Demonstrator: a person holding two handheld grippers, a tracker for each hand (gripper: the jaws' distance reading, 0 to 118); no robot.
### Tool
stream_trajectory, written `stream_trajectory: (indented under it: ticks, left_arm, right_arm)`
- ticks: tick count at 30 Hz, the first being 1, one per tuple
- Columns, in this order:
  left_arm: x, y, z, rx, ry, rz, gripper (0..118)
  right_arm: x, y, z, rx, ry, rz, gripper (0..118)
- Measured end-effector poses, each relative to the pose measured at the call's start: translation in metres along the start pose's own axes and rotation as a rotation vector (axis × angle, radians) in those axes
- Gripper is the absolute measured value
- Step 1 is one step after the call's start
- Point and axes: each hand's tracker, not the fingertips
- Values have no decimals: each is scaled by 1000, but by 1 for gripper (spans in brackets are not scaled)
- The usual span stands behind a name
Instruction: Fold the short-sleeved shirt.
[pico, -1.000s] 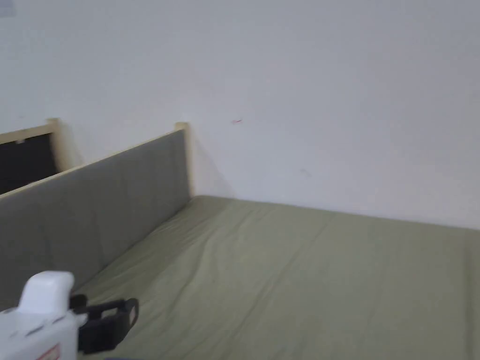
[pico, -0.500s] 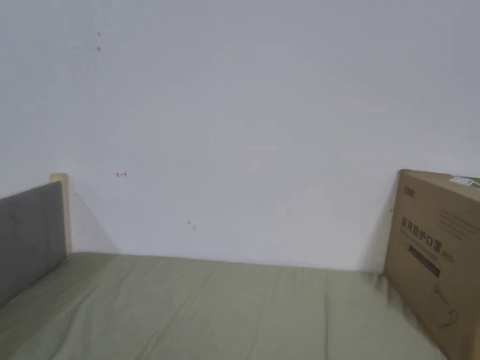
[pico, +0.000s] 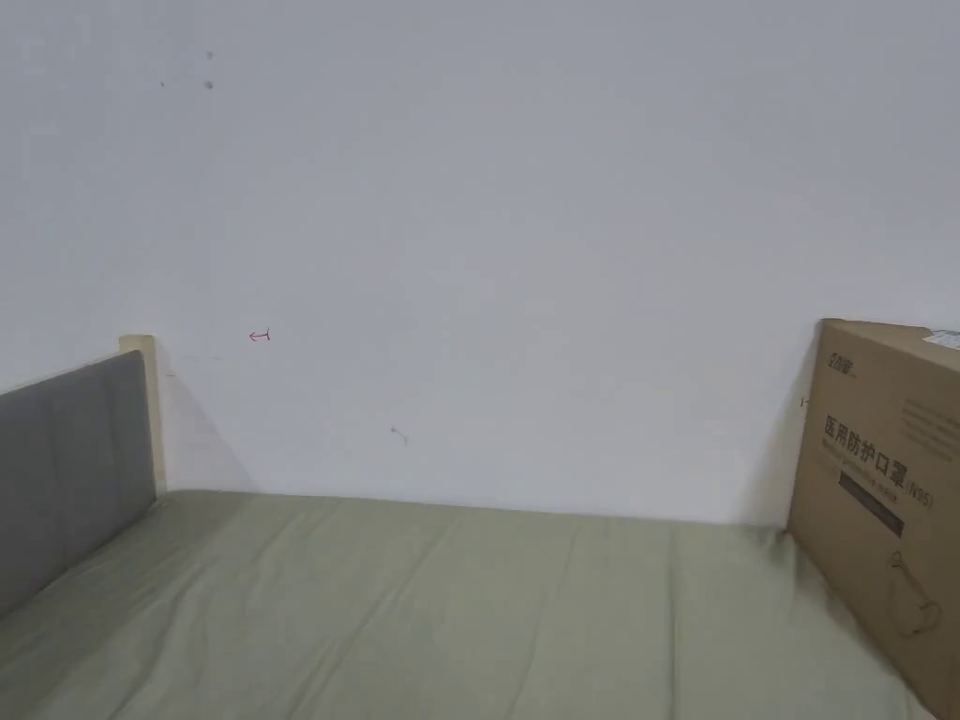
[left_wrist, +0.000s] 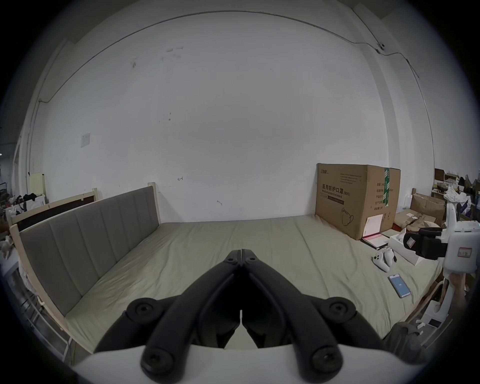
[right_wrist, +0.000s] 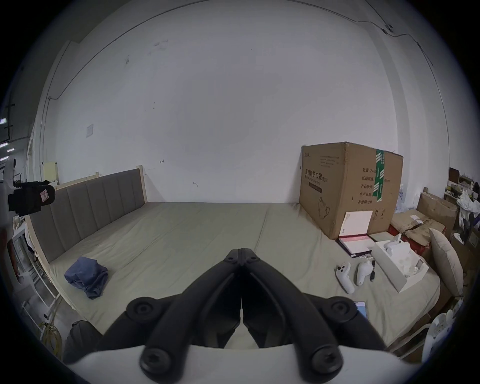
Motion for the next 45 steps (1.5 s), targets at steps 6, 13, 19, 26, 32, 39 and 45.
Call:
stream_trajectory:
  ticks: [6, 13, 19, 26, 32, 39, 45]
  left_arm:
    - [5, 1, -6, 4, 25, -41, 70]
    - [7, -2, -5, 23, 7, -8, 95]
    - [1, 0, -8, 34, -29, 40, 99]
    - [-1, 2, -10, 41, -56, 75, 106]
    - [-2, 0, -13, -11, -25, 89, 107]
    - [-1, 2, -12, -15, 2, 75, 107]
    - [-2, 2, -12, -15, -14, 98, 107]
  right_arm:
    - [-6, 7, 4, 64, -5, 65, 91]
    - [-4, 8, -2, 120, -103, 24, 111]
    - [7, 14, -7, 46, -19, -89, 116]
    - [7, 14, -10, 7, -10, -87, 116]
    - [0, 16, -11, -21, 24, -51, 116]
    - [0, 20, -19, -85, 78, -156, 116]
    - [11, 26, -28, -157, 103, -336, 116]
